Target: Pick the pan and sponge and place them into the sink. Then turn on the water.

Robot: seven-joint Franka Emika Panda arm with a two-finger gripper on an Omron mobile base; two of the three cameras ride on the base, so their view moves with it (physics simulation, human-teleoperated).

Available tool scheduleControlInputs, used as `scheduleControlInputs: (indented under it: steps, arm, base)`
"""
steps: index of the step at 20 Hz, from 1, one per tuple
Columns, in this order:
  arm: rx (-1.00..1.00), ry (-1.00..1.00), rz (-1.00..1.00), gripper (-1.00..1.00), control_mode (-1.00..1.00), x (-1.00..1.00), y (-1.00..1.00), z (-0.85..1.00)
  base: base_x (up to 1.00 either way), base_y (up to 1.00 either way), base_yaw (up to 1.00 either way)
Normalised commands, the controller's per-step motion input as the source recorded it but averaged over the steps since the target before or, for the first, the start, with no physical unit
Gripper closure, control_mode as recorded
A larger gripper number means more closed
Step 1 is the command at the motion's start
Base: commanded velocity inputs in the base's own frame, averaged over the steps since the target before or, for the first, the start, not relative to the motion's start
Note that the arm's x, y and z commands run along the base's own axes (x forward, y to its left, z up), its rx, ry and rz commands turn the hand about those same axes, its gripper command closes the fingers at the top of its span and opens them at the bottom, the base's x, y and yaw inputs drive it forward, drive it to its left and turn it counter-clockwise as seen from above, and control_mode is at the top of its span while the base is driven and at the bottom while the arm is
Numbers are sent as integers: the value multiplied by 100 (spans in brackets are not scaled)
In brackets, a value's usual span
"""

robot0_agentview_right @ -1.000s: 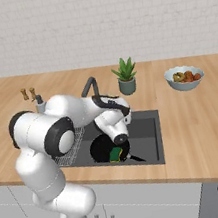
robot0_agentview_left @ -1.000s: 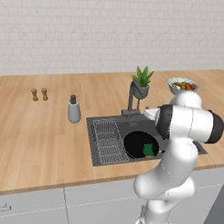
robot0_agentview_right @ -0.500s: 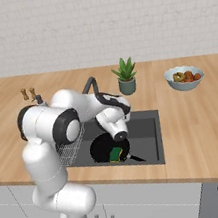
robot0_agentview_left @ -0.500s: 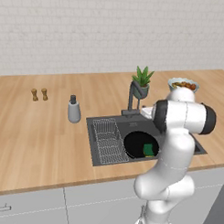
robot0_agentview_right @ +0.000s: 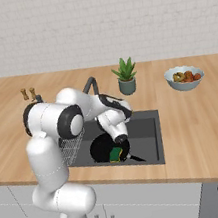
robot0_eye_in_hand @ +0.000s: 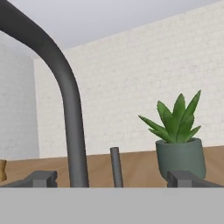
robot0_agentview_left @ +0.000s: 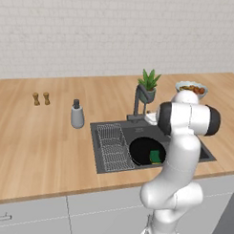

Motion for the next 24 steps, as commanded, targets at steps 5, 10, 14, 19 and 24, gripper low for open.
scheduleControlInputs:
  steps: [5,10,14,19,24]
  arm:
    - [0,-1,0,-100,-100,15,0,0]
    - [0,0,0,-100,-100,12,0,0]
    - [0,0,0,-100,-100,21,0,0]
    - [0,0,0,-100,-100,8,0,0]
    - [0,0,1,-100,-100,6,0,0]
  base:
    - [0,0,0]
    - [0,0,0]
    - [0,0,0]
    - [0,0,0]
    - [0,0,0]
